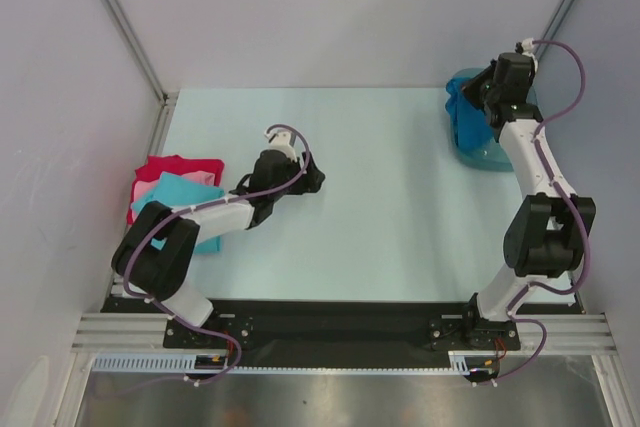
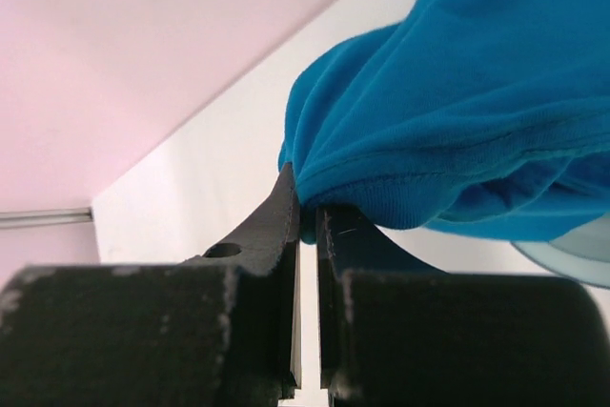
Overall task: Fold and stack the t-shirts
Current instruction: Grab the tshirt from the pile, then move the tshirt to the center of the board
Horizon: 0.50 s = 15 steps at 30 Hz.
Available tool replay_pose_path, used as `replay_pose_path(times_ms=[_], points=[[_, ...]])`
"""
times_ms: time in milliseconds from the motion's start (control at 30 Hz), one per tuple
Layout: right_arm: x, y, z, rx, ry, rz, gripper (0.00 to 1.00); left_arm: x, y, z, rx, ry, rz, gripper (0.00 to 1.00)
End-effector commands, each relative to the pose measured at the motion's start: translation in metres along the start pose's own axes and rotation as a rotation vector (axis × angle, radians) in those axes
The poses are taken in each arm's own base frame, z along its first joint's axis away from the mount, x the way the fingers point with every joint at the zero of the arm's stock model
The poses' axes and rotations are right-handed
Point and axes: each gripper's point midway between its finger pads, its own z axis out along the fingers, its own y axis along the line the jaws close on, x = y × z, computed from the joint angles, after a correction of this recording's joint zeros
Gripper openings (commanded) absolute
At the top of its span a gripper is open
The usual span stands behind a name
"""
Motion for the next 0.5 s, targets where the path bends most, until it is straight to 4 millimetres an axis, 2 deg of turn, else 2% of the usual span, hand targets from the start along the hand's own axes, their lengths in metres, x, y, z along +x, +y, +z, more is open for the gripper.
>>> replay_pose_path(times_ms=[0,67,100,167,200,233,333,400,467], points=[[-0.062,0.081,-0.053,-0.215,-0.15,0.0,0.0,0.007,-0.017,-0.009,0.097,-0.016,-0.04,0.77],[-0.061,0.1,-0.064,-0.266,-0.136,-0.01,0.0,0.013,-0.019,-0.012,0.11,-0.014,-0.042,0.77],[-0.055,0.121,-0.077,-0.319,-0.124,-0.027,0.0,0.019,-0.02,-0.013,0.111,-0.003,-0.039,0.77],[-0.054,0.151,-0.104,-0.389,-0.139,-0.06,0.0,0.027,-0.023,-0.014,0.12,0.014,-0.032,0.77],[-0.049,0.156,-0.106,-0.398,-0.132,-0.069,0.0,0.029,-0.025,-0.014,0.123,0.016,-0.03,0.77],[-0.055,0.165,-0.122,-0.426,-0.153,-0.076,0.0,0.031,-0.026,-0.014,0.12,0.017,-0.023,0.77],[-0.055,0.189,-0.155,-0.508,-0.145,-0.085,0.0,0.038,-0.034,-0.016,0.136,0.03,-0.013,0.77],[-0.05,0.203,-0.175,-0.573,-0.117,-0.091,0.0,0.041,-0.039,-0.016,0.141,0.034,-0.007,0.77],[-0.036,0.205,-0.196,-0.598,-0.083,-0.102,0.0,0.042,-0.041,-0.016,0.143,0.036,-0.009,0.76]])
